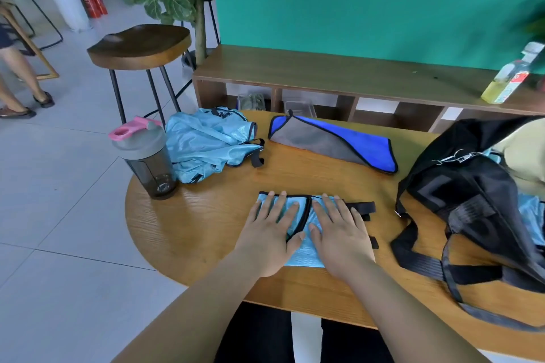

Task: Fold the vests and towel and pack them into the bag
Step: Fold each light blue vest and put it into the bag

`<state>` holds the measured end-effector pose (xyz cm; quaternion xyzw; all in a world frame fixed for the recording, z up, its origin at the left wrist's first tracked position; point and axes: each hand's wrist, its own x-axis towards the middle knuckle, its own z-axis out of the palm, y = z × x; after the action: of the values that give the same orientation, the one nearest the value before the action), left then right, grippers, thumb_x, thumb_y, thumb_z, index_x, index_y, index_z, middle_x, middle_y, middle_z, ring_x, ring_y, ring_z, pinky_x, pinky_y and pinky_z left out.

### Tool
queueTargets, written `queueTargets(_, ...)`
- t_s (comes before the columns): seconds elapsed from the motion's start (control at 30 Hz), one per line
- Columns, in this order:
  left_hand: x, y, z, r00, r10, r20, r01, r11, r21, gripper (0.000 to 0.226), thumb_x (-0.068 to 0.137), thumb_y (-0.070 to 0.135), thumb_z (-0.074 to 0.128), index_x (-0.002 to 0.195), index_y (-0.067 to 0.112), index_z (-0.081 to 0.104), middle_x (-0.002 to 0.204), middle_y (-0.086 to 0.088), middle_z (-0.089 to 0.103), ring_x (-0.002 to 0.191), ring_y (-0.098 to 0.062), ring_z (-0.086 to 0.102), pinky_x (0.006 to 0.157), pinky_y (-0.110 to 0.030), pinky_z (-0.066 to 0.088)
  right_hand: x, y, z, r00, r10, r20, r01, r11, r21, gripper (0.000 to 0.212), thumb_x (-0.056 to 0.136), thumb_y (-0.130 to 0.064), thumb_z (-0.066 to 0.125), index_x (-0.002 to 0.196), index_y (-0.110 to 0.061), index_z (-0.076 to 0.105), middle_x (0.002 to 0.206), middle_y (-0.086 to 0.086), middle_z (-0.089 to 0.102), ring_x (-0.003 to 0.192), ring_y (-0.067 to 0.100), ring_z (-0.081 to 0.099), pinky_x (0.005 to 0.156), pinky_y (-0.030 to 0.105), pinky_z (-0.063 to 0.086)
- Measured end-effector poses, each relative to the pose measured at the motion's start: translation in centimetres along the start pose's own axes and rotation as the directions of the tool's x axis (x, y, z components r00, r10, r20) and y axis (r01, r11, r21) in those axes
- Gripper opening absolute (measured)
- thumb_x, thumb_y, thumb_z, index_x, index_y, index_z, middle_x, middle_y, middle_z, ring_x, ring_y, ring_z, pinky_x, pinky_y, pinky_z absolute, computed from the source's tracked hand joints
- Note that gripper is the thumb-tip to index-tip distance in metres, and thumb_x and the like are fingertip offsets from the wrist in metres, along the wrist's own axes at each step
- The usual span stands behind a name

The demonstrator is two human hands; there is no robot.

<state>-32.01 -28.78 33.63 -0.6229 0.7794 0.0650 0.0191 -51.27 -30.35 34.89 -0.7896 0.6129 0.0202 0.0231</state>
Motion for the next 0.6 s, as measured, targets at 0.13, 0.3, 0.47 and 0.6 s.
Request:
queueTargets(0.13,-0.6,1.4,-0.1,0.999,-0.034,0.022,0.035,0.997,-0.066,0.075,0.104,0.07,0.003,0.166,0.031,-0.011,0.173,-0.001,-0.026,0.156,-0.023,-0.032,0.13,-0.051,-0.01,-0.1,1.7,-0.3,0.998,-0.068,-0.002,0.068,0.997,-0.047,0.067,0.106,-0.057,-0.001,0.168,-0.032,0.004,0.176,-0.005,-0.01,0.161,0.02,-0.018,0.132,0.047,0.001)
queueTargets(0.3,-3.3,6.1,-1.0,0.961,-0.272,0.051,0.277,0.939,-0.206,0.089,0.092,0.07,-0.008,0.168,0.022,-0.007,0.172,-0.012,-0.024,0.157,-0.032,-0.028,0.128,-0.051,-0.013,0.0,2.4,-2.4,0.971,-0.174,-0.163,0.136,0.966,-0.218,0.064,0.105,-0.039,0.052,0.164,-0.024,0.032,0.176,0.01,0.005,0.159,0.035,0.01,0.125,0.052,0.023)
queueTargets(0.47,-1.2,4.9,-1.9,0.958,0.085,-0.274,-0.121,0.986,-0.118,0.071,0.101,0.042,0.014,0.166,0.014,0.02,0.176,-0.003,0.004,0.163,-0.023,-0.008,0.132,-0.046,0.004,-4.6,-0.8,0.4,0.945,0.146,-0.292,-0.114,0.986,0.124,0.048,0.092,-0.027,0.07,0.139,-0.022,0.063,0.146,0.001,0.053,0.129,0.026,0.05,0.103,0.043,0.049)
queueTargets(0.6,0.2,2.2,-1.3,0.959,0.284,-0.014,-0.284,0.953,-0.103,0.066,0.112,0.05,0.023,0.168,0.018,0.01,0.176,0.003,-0.001,0.161,-0.013,-0.011,0.132,-0.043,0.005,-4.2,1.0,2.3,0.957,-0.013,-0.29,0.018,1.0,0.016,0.046,0.101,-0.039,0.058,0.145,-0.025,0.06,0.149,-0.002,0.056,0.133,0.023,0.052,0.096,0.043,0.052)
